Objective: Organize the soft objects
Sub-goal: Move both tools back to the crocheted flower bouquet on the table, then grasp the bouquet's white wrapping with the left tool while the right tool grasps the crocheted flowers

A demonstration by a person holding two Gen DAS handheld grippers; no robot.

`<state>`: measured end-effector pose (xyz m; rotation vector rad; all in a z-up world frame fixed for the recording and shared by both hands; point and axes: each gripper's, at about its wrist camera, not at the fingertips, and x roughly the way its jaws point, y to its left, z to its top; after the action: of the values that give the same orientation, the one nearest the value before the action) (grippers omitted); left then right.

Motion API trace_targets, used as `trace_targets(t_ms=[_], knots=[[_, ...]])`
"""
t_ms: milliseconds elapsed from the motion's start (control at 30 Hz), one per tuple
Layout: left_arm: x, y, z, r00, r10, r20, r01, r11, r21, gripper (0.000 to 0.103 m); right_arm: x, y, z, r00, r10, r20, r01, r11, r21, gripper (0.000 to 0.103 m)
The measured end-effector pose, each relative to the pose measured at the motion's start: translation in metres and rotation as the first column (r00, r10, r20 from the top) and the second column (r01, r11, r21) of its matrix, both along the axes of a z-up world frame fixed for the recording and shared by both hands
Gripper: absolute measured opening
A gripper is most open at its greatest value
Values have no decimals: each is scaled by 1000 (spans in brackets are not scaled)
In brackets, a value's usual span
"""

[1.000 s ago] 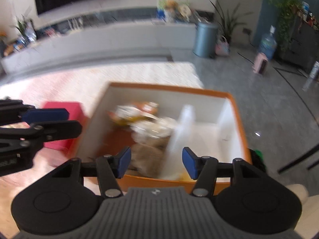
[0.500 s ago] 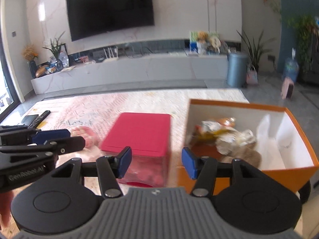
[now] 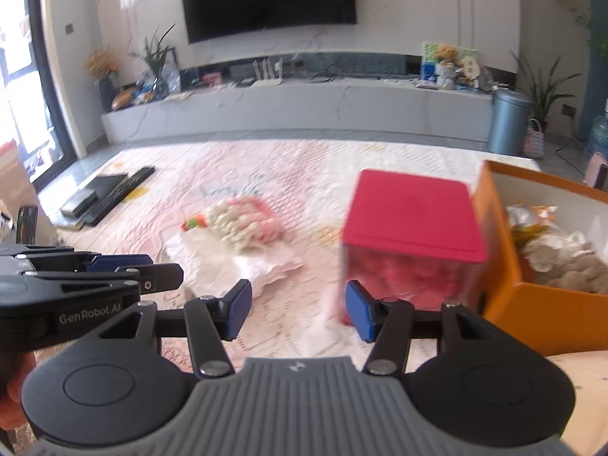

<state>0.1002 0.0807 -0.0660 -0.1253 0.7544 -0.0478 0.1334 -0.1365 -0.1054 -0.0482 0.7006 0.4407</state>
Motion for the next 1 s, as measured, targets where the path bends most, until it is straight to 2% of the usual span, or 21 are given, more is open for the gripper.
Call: trace_targets(t_ms=[67, 300, 533, 800, 1000], knots=[[3, 6, -5, 1000, 7, -14, -7, 1000, 0, 34, 3, 11, -5, 1000, 15, -14, -15, 1000, -19, 47], [19, 24, -17, 997, 34, -73, -36, 999, -17, 34, 18, 36, -18, 997, 64, -33, -66, 996, -63, 45], [41, 43, -18, 995, 29, -97, -32, 999, -24, 34, 40, 57, -23, 993, 112, -34, -115, 989, -94, 45], [67, 72, -29, 987, 116, -111, -128, 986, -108, 34, 75, 83, -31, 985, 170, -32, -172, 977, -129, 45], [82, 90, -44, 976, 191, -106, -206, 965, -161, 36, 100, 109, -42, 976, 216, -29, -218, 963, -160, 50]])
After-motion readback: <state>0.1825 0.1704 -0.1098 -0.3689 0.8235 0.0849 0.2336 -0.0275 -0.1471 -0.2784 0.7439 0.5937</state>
